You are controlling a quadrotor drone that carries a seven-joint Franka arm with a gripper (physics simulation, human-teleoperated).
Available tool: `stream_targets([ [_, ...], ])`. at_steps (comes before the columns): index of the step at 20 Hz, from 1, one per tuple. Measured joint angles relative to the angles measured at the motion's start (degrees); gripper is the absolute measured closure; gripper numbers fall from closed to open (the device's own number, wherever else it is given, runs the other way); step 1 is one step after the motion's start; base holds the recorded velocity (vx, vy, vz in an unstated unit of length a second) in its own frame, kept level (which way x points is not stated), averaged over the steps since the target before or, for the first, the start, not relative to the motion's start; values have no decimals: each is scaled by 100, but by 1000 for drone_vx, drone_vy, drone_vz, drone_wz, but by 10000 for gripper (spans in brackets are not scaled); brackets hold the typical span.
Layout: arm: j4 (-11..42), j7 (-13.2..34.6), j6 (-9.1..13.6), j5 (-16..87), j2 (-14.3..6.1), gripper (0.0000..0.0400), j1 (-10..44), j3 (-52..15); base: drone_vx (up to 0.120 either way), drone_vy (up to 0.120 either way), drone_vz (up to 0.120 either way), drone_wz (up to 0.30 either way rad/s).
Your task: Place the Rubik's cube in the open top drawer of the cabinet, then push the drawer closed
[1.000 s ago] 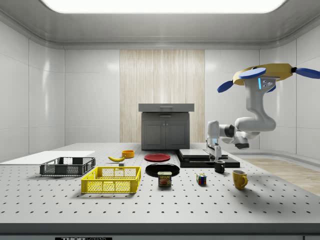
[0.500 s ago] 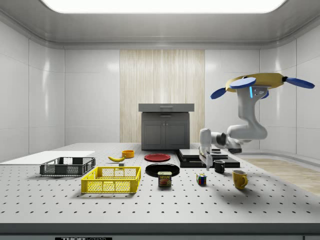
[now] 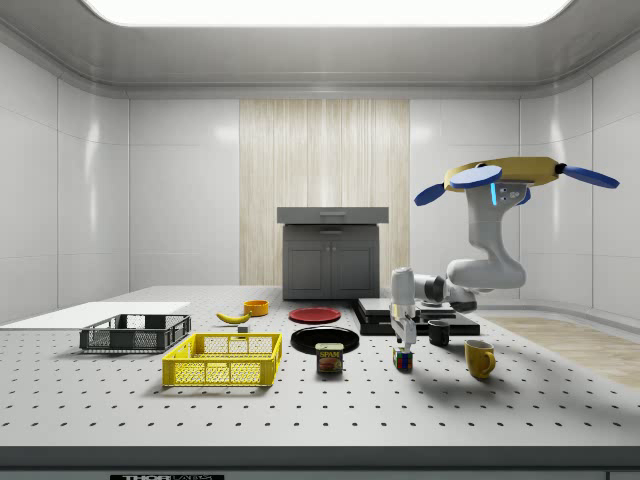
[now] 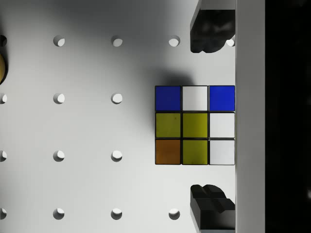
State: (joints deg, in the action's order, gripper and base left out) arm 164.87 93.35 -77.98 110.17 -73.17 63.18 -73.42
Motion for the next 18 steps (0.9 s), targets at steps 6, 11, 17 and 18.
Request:
stream_targets([
  [6,-89,-104,-323,302,-208,0,-67,361,0,0,0,0],
  [11,-168,-151,-527,490,-326,0,-72,584,0,0,0,0],
  [17,-293,-149,-664,579,-385,0,28,683,0,0,0,0],
  [18,-306,-148,-684,591,-395,0,38,698,0,0,0,0],
])
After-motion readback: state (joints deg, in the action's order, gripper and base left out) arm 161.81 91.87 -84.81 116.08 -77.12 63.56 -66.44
